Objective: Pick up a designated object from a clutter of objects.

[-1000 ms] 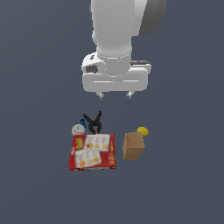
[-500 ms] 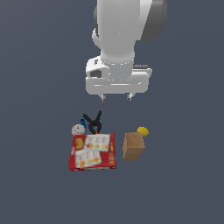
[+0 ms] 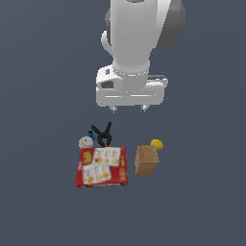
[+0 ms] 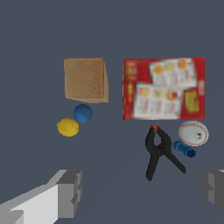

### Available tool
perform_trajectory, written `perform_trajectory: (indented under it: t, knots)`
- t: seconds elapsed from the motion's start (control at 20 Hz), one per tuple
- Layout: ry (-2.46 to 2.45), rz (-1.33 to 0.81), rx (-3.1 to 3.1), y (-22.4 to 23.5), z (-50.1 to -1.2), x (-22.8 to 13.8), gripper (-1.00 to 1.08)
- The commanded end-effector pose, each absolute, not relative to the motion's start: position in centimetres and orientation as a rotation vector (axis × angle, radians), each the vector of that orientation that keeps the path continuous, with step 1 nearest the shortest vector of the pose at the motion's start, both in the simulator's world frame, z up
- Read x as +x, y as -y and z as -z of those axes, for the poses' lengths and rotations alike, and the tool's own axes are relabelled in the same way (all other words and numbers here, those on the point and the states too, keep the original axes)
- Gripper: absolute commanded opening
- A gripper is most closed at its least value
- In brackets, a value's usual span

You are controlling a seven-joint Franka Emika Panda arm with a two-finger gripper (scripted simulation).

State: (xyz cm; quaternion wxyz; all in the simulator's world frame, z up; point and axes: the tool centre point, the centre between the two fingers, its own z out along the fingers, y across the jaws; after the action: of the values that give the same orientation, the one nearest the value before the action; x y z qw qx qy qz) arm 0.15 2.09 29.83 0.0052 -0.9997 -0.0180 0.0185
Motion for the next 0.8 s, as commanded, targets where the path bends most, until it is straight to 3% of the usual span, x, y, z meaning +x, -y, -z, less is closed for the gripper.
perform_trajectory:
  t: [0.0, 0.75]
  knots:
    - [0.058, -0.056, -3.132, -2.4, -29.4, 0.7, 1.0]
    - [0.073, -0.016, -3.142, -7.2, -22.6, 7.7, 1.0]
